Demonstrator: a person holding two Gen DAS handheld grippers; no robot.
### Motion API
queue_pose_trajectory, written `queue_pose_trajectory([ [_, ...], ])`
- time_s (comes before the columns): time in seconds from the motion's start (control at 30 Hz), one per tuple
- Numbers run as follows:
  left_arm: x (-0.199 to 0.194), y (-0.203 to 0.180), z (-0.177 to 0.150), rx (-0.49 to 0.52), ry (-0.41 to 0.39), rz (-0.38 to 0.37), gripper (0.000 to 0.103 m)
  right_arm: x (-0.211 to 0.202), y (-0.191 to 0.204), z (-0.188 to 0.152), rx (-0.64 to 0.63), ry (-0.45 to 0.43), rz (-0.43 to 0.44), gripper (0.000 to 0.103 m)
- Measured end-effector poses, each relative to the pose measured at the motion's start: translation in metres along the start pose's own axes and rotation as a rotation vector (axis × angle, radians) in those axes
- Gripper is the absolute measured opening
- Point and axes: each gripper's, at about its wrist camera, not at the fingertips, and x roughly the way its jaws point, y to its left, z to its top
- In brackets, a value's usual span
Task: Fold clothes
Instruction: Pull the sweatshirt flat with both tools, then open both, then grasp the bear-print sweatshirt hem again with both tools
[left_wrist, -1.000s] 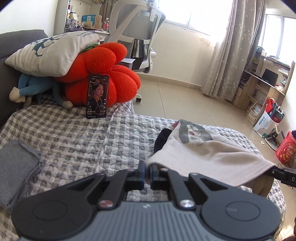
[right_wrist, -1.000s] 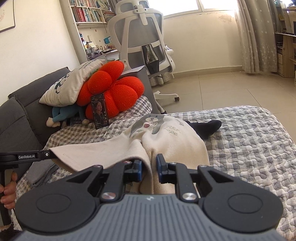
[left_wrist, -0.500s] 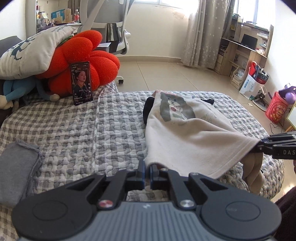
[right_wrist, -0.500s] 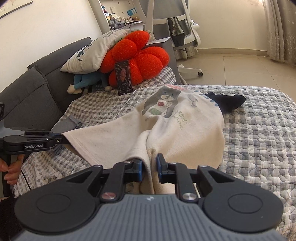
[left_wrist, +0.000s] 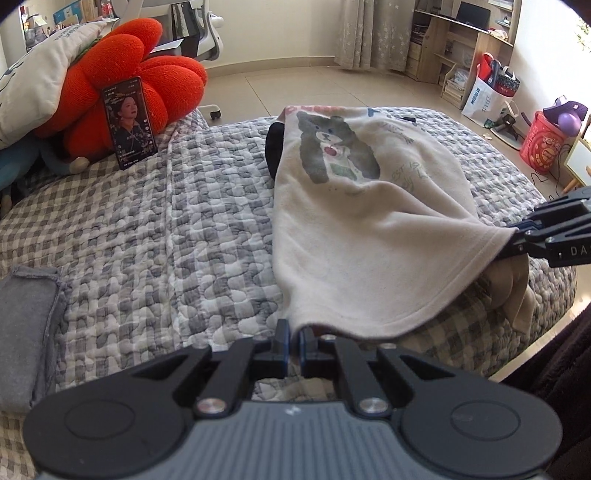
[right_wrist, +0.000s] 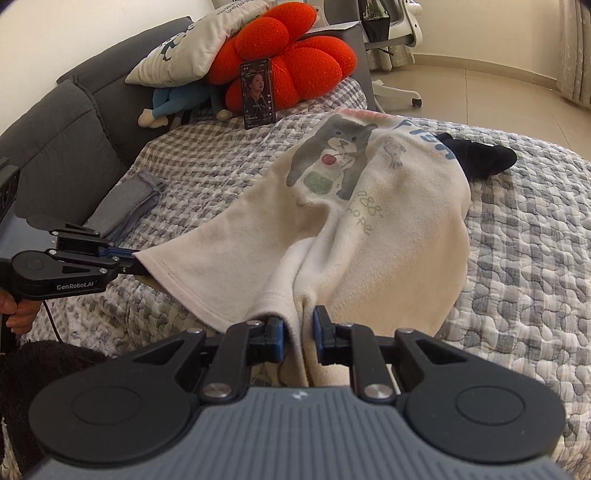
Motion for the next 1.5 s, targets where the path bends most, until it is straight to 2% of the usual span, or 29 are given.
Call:
queue_pose_trajectory([
  [0.27,0.015,0.004,0.000,-0.003,0.042,-0.004,0.006,0.010,-0.003,0.002,0.003,0.055,0.014,0.025],
  [0.33,0.018,0.005,0.000,-0.001,0.052,-0.004,0.010,0.013,-0.004,0.002,0.003,0.075,0.019,0.031],
  [0.37,0.019,0.006,0.000,-0.002,0.057,-0.007,0.011,0.014,-0.004,0.002,0.006,0.086,0.027,0.037],
  [0.4,0.020,0.006,0.000,-0.002,0.064,-0.010,0.016,0.015,-0.004,0.002,0.006,0.096,0.034,0.041],
  [0.47,0.022,0.007,0.001,-0.004,0.077,-0.021,0.035,0.014,-0.002,0.003,-0.011,0.117,0.047,0.048],
  [0.5,0.023,0.007,0.003,-0.005,0.081,-0.027,0.051,0.013,-0.001,0.004,-0.019,0.122,0.052,0.055],
  [0.53,0.023,0.008,0.004,-0.005,0.083,-0.034,0.059,0.012,-0.001,0.005,-0.022,0.120,0.054,0.058],
  [0.6,0.022,0.009,0.006,-0.004,0.083,-0.046,0.064,0.007,-0.003,0.009,-0.020,0.113,0.059,0.066],
  [0.7,0.023,0.013,0.015,-0.018,0.080,-0.058,0.071,0.003,-0.011,0.016,0.008,0.103,0.072,0.067],
  [1.1,0.051,0.023,0.062,-0.035,0.050,-0.086,0.075,-0.002,-0.056,0.050,0.092,0.061,0.032,0.067],
  [1.5,0.092,0.045,0.106,-0.096,0.006,-0.109,0.075,0.020,-0.093,0.092,0.130,0.013,-0.004,0.068],
])
